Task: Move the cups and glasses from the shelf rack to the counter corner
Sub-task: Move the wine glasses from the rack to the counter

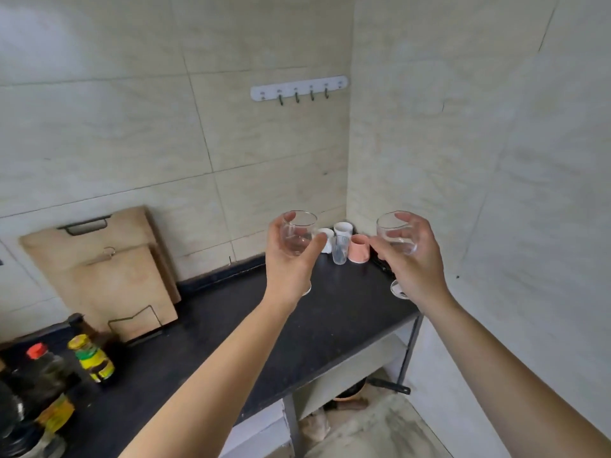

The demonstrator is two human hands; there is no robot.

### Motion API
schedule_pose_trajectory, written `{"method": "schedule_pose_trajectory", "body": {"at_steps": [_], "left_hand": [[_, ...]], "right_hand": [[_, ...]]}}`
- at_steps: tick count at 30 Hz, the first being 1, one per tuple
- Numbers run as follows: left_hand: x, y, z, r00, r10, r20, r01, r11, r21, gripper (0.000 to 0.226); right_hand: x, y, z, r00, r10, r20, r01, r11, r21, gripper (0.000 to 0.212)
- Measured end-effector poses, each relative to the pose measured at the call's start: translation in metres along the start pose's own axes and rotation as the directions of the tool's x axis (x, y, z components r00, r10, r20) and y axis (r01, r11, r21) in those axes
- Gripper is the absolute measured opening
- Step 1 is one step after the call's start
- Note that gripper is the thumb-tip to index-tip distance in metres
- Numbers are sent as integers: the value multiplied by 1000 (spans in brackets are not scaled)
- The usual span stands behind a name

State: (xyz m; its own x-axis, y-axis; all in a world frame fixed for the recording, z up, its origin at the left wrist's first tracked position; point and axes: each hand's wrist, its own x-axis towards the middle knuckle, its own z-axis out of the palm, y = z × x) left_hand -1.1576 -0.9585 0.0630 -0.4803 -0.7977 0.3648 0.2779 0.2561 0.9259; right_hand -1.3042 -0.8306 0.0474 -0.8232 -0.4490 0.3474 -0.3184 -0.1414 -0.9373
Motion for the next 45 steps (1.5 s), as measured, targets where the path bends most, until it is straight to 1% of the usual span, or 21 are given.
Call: {"method": "schedule_pose_trajectory", "body": {"at_steps": [3,5,8,10,13,15,20,23,26,30,33,36,38,41,43,45], "left_hand": [[40,-37,26,999,-27,34,27,1000,6,53],[68,-60,44,998,-36,41,35,999,28,59],[112,-86,71,998,-63,22,61,995,72,64],[143,-98,85,997,-81,-3,81,992,102,62],[189,-118,94,996,-75,-44,81,981,177,64],[214,-131,92,994,-80,-78,95,973,211,62],[267,-170,72,984,-90,-151,127,958,259,61],[298,-195,55,973,-105,-205,164,942,292,60],[327,-227,35,963,-146,-226,212,928,307,61],[358,-277,11,949,-231,-212,289,908,304,62],[373,-317,0,930,-291,-224,355,870,343,63],[383,-358,-3,902,-358,-242,428,815,390,65],[388,-386,-4,884,-390,-257,465,779,420,67],[392,-425,-4,855,-438,-277,519,714,470,70],[394,-447,-3,829,-474,-297,558,664,497,73],[396,-465,-1,810,-501,-306,583,633,509,74]], "right_hand": [[52,38,-6,999,15,-29,-15,1000,-6,51],[89,62,-4,1000,18,-23,-18,1000,8,52],[146,88,3,999,18,34,-19,999,37,50],[182,104,10,997,23,79,-24,1000,16,51],[238,125,23,985,68,161,-67,998,-9,53],[268,135,38,979,80,189,-78,997,-16,53],[321,163,88,976,29,217,-13,997,-75,53],[347,188,116,952,54,301,5,982,-191,57],[372,211,149,946,81,313,20,951,-307,63],[394,255,191,925,173,337,-19,909,-416,78],[400,295,212,892,272,361,-73,874,-480,83],[401,337,226,842,365,398,-101,831,-547,72],[406,363,237,814,386,433,-63,801,-596,64],[416,402,255,763,402,506,54,741,-669,55],[421,423,265,712,439,548,114,698,-707,63],[424,441,273,672,458,582,160,677,-718,72]]}}
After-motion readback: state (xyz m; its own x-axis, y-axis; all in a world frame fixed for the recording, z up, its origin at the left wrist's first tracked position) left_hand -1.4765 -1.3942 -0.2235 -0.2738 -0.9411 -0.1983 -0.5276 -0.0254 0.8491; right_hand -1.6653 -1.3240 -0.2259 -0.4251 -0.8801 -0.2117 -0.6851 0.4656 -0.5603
